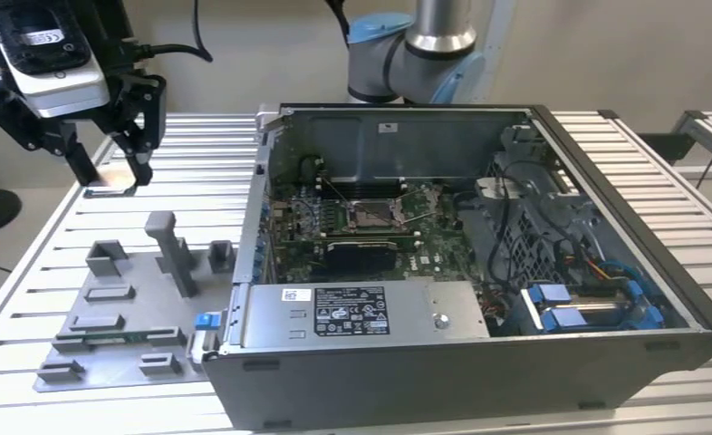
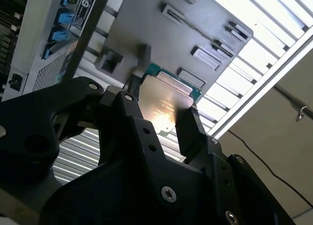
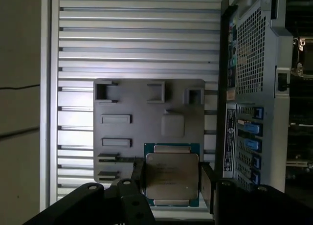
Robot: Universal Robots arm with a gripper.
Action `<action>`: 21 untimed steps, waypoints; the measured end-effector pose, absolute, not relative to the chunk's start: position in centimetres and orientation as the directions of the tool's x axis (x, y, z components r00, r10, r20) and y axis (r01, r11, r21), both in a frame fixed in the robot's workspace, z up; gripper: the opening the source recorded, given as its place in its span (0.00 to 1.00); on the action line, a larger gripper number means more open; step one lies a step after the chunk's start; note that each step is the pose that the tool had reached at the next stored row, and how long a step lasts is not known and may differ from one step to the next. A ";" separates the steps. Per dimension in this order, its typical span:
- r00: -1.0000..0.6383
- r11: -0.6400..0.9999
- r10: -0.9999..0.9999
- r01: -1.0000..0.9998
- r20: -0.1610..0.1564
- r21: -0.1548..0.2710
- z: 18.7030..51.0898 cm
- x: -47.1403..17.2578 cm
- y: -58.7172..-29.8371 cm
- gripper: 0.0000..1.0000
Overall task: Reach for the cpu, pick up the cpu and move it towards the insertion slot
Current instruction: 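Pick up the cpu and move it towards the insertion slot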
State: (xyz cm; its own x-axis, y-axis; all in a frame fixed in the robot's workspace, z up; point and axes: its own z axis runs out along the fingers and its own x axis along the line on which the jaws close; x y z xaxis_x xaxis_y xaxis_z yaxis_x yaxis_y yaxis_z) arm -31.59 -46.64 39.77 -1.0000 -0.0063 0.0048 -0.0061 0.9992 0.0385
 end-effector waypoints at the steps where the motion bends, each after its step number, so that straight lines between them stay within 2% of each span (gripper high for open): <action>1: -1.000 0.999 -0.006 -0.006 0.005 0.038 39.8 -31.4 -46.6 0.00; 21: -1.000 0.999 -0.006 -0.006 0.005 0.039 39.8 -28.7 -46.6 0.00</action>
